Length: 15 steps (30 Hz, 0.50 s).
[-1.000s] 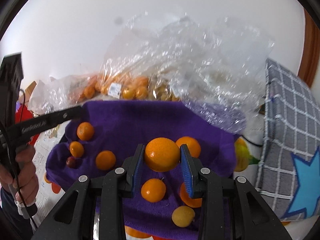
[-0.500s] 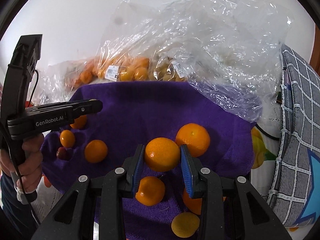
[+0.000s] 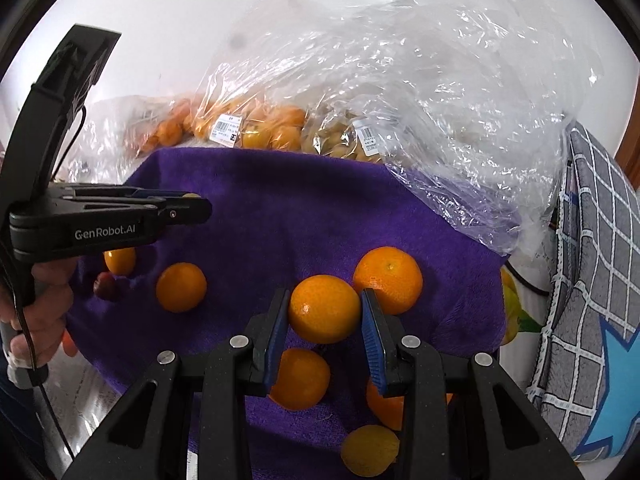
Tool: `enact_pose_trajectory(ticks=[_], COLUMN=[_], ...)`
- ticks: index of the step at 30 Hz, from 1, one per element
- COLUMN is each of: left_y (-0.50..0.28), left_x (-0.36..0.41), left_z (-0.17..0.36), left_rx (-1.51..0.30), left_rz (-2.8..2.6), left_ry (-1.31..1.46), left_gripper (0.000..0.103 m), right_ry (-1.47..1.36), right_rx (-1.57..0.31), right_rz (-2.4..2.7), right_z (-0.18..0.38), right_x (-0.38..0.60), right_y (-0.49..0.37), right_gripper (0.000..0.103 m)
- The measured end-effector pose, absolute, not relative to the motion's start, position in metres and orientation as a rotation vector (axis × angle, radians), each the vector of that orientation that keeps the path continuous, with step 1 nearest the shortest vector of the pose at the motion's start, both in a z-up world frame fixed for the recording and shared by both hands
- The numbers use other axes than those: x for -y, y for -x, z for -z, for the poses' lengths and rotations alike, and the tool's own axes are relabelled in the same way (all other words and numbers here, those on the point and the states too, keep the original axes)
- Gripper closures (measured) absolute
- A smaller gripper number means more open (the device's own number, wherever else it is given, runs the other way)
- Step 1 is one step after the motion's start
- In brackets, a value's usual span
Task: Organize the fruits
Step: 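Open both tools to release the fruits onto the towel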
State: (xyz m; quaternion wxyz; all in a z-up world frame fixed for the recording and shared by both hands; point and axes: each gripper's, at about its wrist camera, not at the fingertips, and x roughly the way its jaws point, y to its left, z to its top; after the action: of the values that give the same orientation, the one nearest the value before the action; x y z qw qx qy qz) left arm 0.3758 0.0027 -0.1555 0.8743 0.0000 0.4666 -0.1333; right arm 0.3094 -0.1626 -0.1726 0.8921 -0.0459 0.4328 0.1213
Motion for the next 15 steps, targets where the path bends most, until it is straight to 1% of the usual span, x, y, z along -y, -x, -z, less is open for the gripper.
enact_pose_trajectory(ticks=[11,13,14,15], left_y=[-0.379,-0.378,-0.377,-0.377], left_x=[0.003,0.004,0.004,0.004], left_z=[0.167,0.168,0.166,0.165], left_rx=[-1.016,-1.012,-1.004,-0.998], left_rz=[0.271,0.273,0.278,0.285], left_ry=[-0.030,-0.034,-0.030,-0.028], left_gripper=[0.080,0.080,0.076,0.073], right_ry=[0.141,0.139,0.134,0.129], right_rx=[-0.891,-0.888,-0.888,-0.889], right_rz=[-0.247,-0.250,-0.255,-0.260], right_z=[0.175,0.175,0.175,0.174], right_x=[0.159,0.160,0.160,0.160], right_y=[-0.309,-0.309,-0.309,-0.308], right_gripper=[0.067,0.062,0.058,0.056])
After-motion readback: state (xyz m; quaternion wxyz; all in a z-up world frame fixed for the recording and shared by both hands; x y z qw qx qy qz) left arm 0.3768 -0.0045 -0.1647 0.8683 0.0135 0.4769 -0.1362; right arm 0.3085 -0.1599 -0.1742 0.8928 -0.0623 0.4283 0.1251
